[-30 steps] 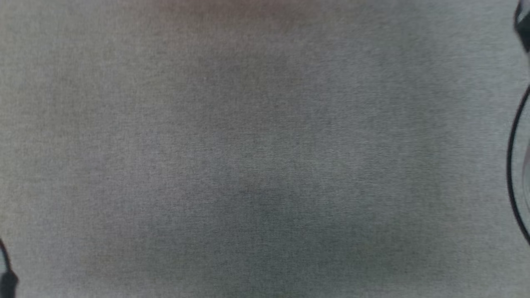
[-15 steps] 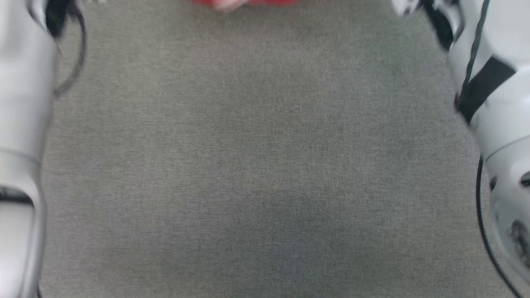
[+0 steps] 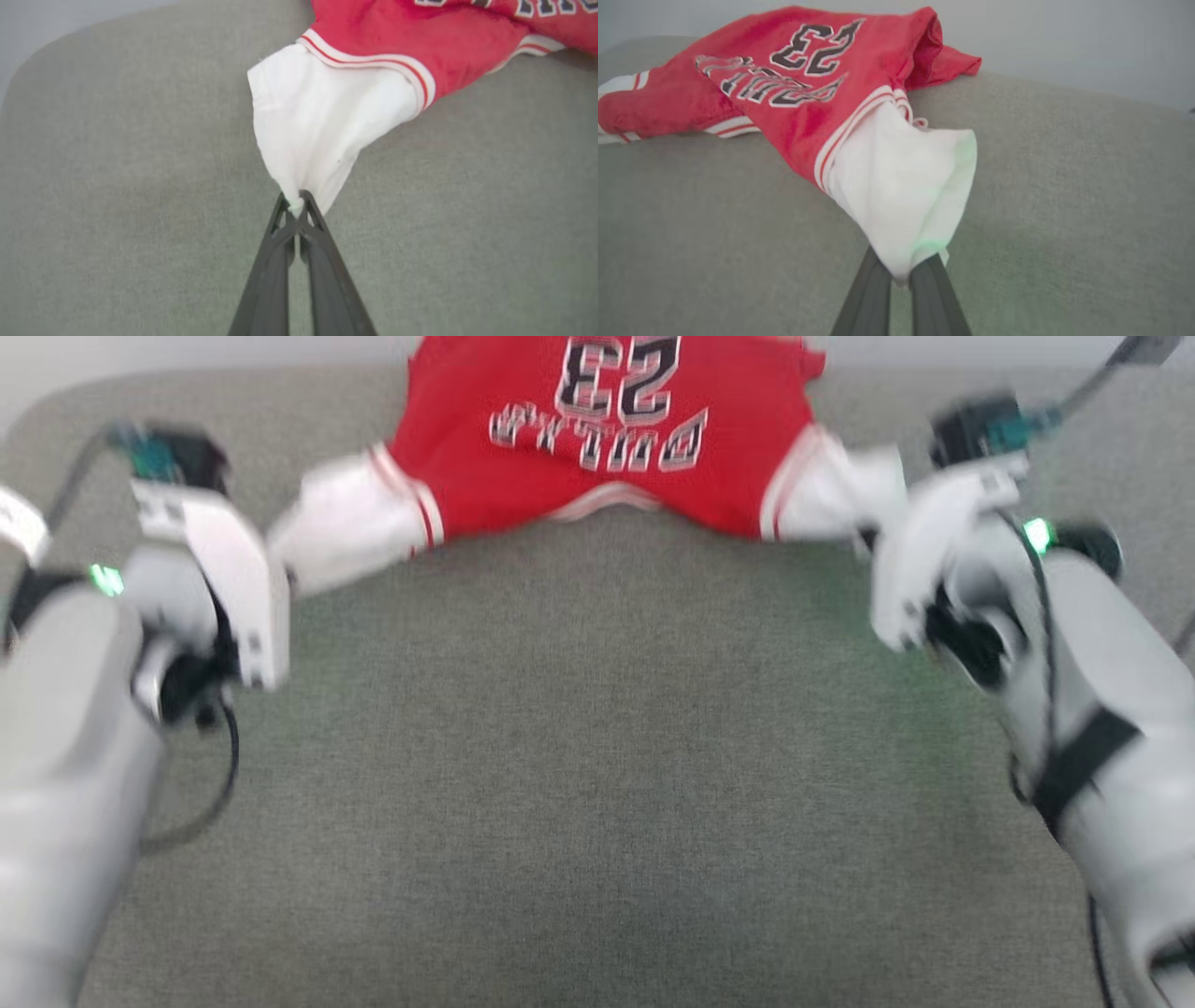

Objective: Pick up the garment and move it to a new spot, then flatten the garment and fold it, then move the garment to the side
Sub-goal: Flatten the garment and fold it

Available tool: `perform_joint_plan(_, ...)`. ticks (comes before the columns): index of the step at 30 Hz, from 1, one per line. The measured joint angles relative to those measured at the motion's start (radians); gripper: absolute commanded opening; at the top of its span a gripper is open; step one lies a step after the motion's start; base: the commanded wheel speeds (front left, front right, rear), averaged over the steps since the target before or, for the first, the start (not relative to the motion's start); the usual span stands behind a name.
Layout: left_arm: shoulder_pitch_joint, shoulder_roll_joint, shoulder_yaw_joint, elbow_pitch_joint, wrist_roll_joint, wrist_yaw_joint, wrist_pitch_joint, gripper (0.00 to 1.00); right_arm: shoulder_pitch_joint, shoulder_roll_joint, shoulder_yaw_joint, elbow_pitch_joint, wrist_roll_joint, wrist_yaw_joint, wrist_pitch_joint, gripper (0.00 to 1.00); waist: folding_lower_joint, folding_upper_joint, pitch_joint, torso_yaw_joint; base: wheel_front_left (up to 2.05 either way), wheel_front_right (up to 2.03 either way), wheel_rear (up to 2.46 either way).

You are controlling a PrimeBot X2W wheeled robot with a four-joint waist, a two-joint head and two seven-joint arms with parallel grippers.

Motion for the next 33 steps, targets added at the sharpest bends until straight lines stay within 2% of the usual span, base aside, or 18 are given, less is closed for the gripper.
perform_joint_plan(3, 0.143, 0.053, 0.010, -0.178, -0.030, 0.065, 0.065, 0.00, 0.124, -0.081, 0.026, -0.119, 0.086, 0.000, 0.100, 0.00, 0.0000, 0.0000, -0.032, -0.001, 0.00, 0.00, 0.00)
perform_joint_plan(4, 0.241, 0.097, 0.023, -0.308, -0.050, 0.121, 0.100, 0.00, 0.200, -0.126, 0.030, -0.198, 0.128, 0.000, 0.165, 0.00, 0.0000, 0.0000, -0.051, -0.002, 0.00, 0.00, 0.00)
perform_joint_plan(8, 0.448, 0.179, 0.057, -0.576, -0.100, 0.235, 0.151, 0.00, 0.342, -0.198, -0.003, -0.353, 0.203, 0.000, 0.268, 0.00, 0.0000, 0.0000, -0.080, -0.004, 0.00, 0.00, 0.00)
perform_joint_plan(13, 0.665, 0.260, 0.091, -0.834, -0.145, 0.359, 0.186, 0.00, 0.514, -0.260, -0.058, -0.535, 0.236, 0.000, 0.415, 0.00, 0.0000, 0.0001, -0.092, -0.004, 0.00, 0.00, 0.00)
perform_joint_plan(17, 0.797, 0.312, 0.106, -0.956, -0.157, 0.429, 0.194, 0.00, 0.651, -0.280, -0.114, -0.688, 0.252, 0.000, 0.545, 0.00, 0.0000, 0.0001, -0.092, -0.002, 0.00, 0.00, 0.00)
perform_joint_plan(19, 0.857, 0.329, 0.109, -0.995, -0.166, 0.455, 0.201, 0.00, 0.722, -0.283, -0.150, -0.757, 0.257, 0.000, 0.607, 0.00, 0.0000, 0.0001, -0.088, 0.000, 0.00, 0.00, 0.00)
perform_joint_plan(20, 0.857, 0.329, 0.109, -0.995, -0.166, 0.455, 0.201, 0.00, 0.722, -0.283, -0.150, -0.757, 0.257, 0.000, 0.607, 0.00, 0.0000, 0.0001, -0.088, 0.000, 0.00, 0.00, 0.00)
perform_joint_plan(21, 0.909, 0.344, 0.113, -1.026, -0.180, 0.482, 0.202, 0.00, 0.792, -0.285, -0.190, -0.831, 0.257, 0.000, 0.662, 0.00, 0.0000, 0.0001, -0.082, 0.003, 0.00, 0.00, 0.00)
perform_joint_plan(23, 0.949, 0.348, 0.118, -1.051, -0.191, 0.498, 0.197, 0.00, 0.856, -0.279, -0.236, -0.901, 0.241, 0.000, 0.704, 0.00, 0.0000, 0.0001, -0.074, 0.007, 0.00, 0.00, 0.00)
perform_joint_plan(29, 1.021, 0.336, 0.119, -1.068, -0.213, 0.517, 0.174, 0.00, 1.009, -0.209, -0.344, -1.036, 0.173, 0.000, 0.787, 0.00, 0.0000, 0.0000, -0.047, 0.020, 0.00, 0.00, 0.00)
perform_joint_plan(33, 1.027, 0.307, 0.123, -1.046, -0.221, 0.512, 0.143, 0.00, 1.047, -0.161, -0.369, -1.073, 0.118, 0.000, 0.785, 0.00, 0.0000, 0.0000, -0.031, 0.026, 0.00, 0.00, 0.00)
